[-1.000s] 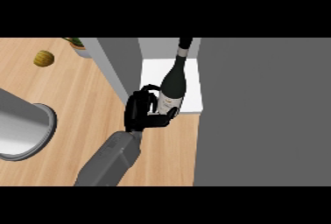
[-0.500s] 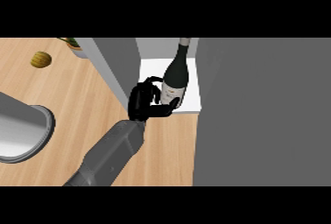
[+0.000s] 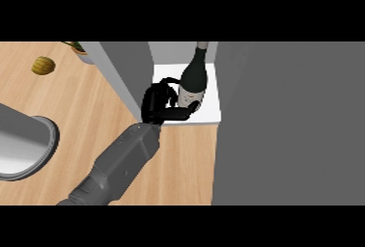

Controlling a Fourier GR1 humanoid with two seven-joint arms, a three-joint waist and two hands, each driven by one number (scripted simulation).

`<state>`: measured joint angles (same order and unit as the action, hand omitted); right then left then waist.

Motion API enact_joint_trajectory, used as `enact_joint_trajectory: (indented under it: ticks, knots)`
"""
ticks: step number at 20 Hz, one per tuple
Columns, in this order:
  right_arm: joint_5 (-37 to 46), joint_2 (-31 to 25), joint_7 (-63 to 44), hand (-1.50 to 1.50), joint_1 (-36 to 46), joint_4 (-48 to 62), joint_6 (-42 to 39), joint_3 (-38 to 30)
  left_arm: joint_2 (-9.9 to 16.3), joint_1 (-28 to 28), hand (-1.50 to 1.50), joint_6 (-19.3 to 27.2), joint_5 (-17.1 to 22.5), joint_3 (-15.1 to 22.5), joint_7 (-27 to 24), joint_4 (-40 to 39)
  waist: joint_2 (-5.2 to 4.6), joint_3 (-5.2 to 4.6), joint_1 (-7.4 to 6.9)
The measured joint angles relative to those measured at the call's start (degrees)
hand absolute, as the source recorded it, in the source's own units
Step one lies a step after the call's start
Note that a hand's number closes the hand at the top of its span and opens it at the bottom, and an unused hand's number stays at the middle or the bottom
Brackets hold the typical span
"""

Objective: Pick up the wine, place it into the cabinet and close the cabinet

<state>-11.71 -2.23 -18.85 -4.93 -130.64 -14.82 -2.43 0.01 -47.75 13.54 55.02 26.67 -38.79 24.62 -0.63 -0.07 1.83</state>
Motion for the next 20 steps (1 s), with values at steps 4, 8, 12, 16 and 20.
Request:
enact_joint_trajectory:
  ticks: [4, 8, 12, 16, 20]
  knots:
    - [-1.4, -0.8, 0.7, -1.5, 1.3, 1.5, -0.8, -1.5, 0.0, -2.0, 1.5, 0.4, 1.8, 0.9, -0.1, -2.0, -0.18, 0.0, 0.51]
    - [-0.3, -0.2, 1.0, -1.5, 0.8, 1.2, -0.6, -0.2, 0.0, -4.3, 1.5, 1.7, 3.2, 1.1, 1.0, -4.5, -0.22, 0.0, 0.72]
    - [0.8, 0.1, 1.9, -1.5, 1.0, 1.9, -0.6, 0.4, 0.0, -6.1, 1.5, 0.5, 3.2, 0.7, 1.0, -8.2, -0.23, 0.02, 0.87]
    - [0.2, -0.3, 2.0, -1.5, 1.4, 2.0, -0.9, -0.1, 0.0, -7.4, 1.5, -1.0, 3.6, -0.7, 0.0, -11.4, -0.33, 0.0, 1.23]
    - [0.9, 0.2, 1.7, -1.5, 1.8, 2.0, -0.5, 0.9, 0.0, -8.1, 1.5, -2.0, 4.1, -2.2, -2.0, -13.6, -0.42, -0.01, 1.45]
